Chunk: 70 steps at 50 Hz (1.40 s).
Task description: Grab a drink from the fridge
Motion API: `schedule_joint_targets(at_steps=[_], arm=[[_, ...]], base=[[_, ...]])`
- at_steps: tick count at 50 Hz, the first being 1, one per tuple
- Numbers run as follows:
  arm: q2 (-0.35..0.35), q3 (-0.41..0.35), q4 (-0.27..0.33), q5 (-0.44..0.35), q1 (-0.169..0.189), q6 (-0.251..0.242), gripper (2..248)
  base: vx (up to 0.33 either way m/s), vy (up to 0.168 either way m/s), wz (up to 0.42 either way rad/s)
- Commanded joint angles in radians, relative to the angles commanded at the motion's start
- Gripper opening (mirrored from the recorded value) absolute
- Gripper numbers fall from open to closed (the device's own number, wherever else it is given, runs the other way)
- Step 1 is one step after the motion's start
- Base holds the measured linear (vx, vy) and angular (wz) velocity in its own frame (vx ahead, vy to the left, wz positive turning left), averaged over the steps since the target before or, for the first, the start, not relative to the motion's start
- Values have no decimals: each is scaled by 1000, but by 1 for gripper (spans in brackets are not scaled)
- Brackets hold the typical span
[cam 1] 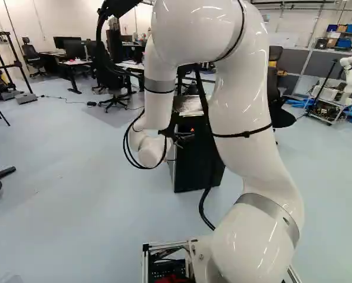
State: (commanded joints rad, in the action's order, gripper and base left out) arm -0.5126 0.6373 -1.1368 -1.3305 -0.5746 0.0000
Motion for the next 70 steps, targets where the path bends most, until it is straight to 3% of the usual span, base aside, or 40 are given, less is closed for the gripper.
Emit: schedule_joint_targets(at_steps=[45,70], arm=[[-156,259,-122,62,66,0,247],[-181,302,-142,82,104,0,247]], base=[[0,0,0],[0,0,0]])
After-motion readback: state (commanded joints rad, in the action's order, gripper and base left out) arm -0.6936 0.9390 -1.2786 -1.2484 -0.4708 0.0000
